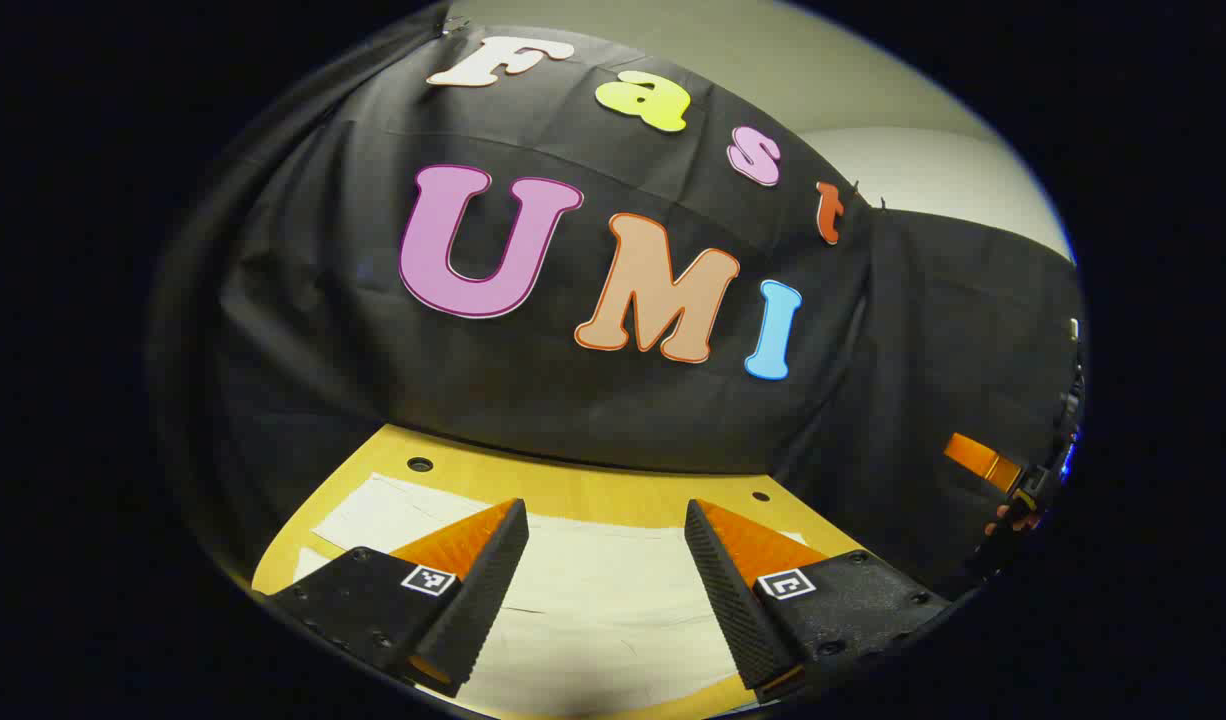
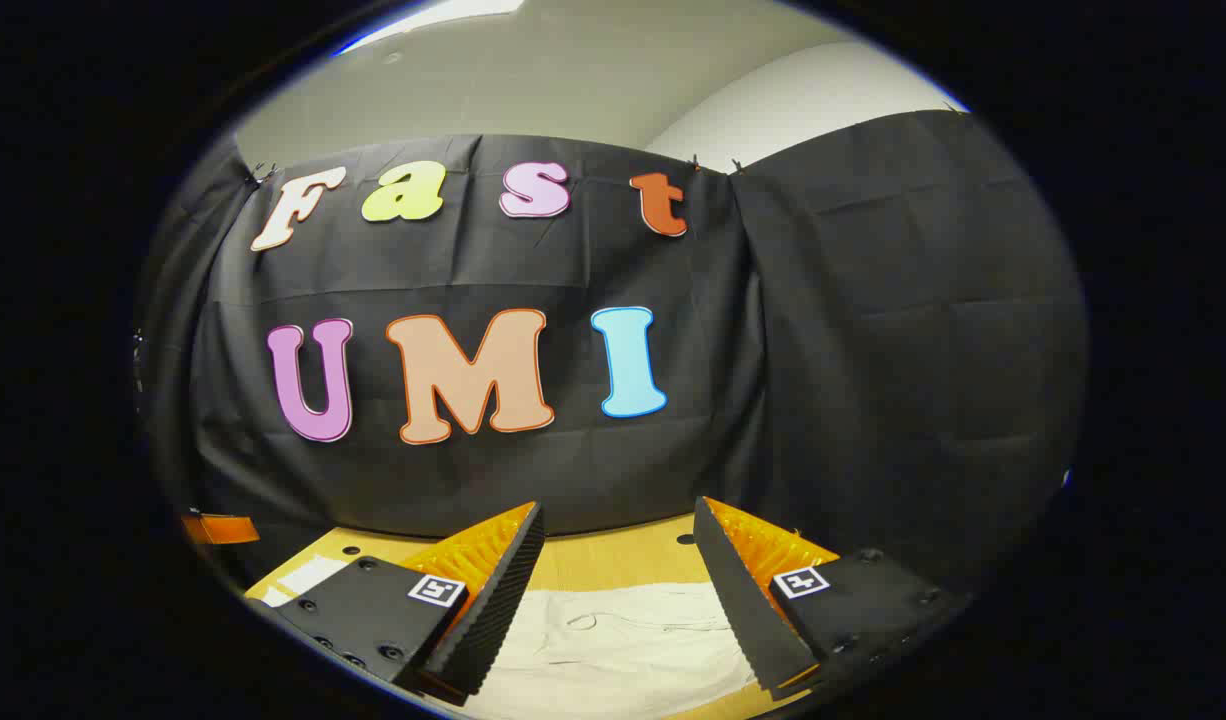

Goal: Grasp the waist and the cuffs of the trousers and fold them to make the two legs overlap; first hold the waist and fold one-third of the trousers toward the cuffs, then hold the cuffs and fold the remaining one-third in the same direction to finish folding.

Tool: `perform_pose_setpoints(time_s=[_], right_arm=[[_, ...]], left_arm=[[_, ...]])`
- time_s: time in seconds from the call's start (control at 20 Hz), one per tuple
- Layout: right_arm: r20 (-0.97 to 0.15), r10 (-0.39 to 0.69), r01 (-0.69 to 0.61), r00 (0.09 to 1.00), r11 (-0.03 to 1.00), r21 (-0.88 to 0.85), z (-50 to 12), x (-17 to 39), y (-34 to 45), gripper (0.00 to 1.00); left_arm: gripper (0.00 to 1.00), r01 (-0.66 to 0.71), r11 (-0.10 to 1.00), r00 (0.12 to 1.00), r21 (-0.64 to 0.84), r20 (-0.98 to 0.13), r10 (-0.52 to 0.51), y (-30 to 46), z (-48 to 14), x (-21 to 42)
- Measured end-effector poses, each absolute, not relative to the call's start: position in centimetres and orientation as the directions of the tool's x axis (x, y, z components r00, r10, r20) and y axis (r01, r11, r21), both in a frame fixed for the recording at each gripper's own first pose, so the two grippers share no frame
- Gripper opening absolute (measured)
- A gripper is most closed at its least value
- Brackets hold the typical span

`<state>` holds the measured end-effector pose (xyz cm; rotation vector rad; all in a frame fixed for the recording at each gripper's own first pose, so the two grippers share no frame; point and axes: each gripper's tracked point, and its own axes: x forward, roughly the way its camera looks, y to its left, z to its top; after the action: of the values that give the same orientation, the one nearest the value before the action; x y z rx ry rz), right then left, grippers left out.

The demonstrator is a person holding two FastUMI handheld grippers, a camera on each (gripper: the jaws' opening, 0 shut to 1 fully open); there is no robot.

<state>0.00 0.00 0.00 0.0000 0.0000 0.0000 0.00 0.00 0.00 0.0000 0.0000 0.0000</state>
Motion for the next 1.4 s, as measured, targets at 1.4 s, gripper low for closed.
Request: perform_pose_setpoints(time_s=[1.4], right_arm=[[-0.153, 0.110, -0.125, 0.982, 0.988, -0.093, -5.8, 4.3, 3.7, 0.96]], left_arm=[[0.94, -0.006, 0.997, 0.956, 0.073, -0.293, 0.027, 9.4, -7.6, -0.3]])
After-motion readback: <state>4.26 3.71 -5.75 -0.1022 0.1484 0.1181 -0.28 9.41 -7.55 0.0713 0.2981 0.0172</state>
